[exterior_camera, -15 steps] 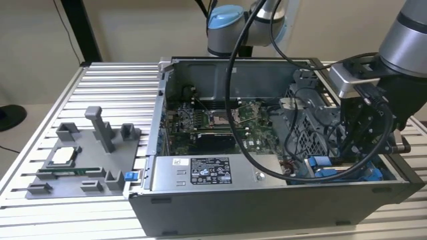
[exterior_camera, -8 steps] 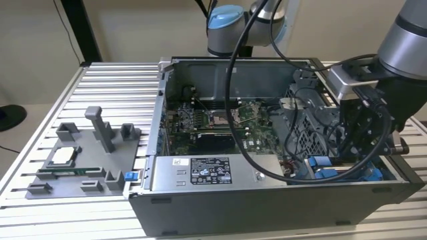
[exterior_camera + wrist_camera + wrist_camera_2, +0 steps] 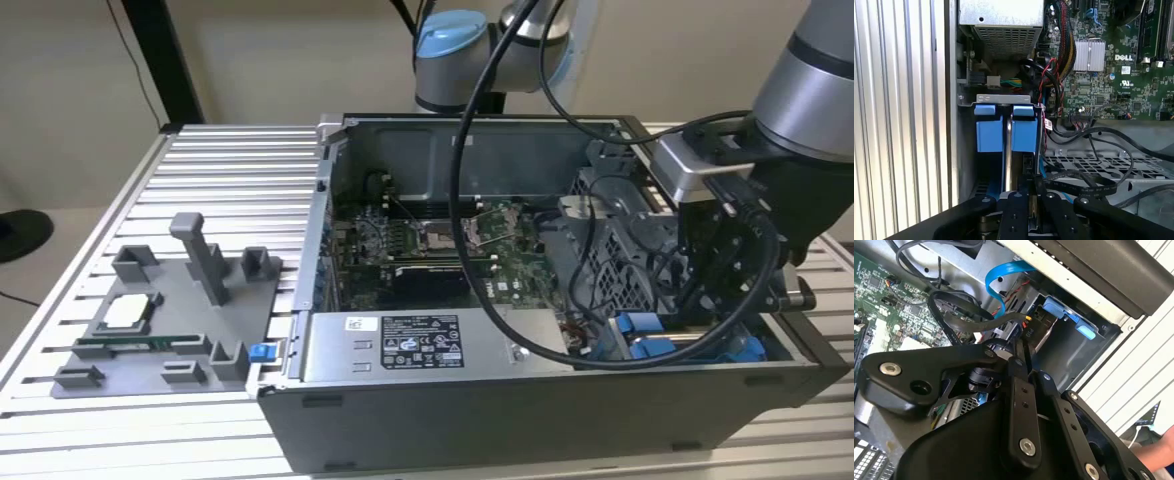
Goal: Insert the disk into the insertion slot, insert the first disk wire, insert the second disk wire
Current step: 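Insert the second disk wire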
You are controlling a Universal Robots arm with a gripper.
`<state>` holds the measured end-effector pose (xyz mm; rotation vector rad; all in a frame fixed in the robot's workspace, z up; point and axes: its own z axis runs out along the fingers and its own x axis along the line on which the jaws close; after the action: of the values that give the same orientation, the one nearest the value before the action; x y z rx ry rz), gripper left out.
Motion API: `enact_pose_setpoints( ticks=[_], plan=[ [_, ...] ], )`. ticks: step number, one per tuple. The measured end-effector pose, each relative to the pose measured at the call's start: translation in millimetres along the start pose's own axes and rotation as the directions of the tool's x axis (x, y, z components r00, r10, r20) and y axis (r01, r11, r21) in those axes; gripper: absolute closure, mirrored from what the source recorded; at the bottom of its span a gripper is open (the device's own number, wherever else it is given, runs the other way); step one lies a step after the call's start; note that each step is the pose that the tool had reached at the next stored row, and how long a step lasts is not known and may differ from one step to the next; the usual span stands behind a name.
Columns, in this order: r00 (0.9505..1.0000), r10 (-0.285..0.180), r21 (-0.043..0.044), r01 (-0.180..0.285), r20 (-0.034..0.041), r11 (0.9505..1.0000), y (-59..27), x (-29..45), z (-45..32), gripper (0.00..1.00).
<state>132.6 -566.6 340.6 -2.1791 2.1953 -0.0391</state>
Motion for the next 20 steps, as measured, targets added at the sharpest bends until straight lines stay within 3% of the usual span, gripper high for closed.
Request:
enact_pose_setpoints(
  ticks=[20],
  plan=[
    [1.0000, 0.000, -0.0001, 0.000, 0.0003, 1.0000, 0.0, -2.3, 0.1, 1.00]
  ],
)
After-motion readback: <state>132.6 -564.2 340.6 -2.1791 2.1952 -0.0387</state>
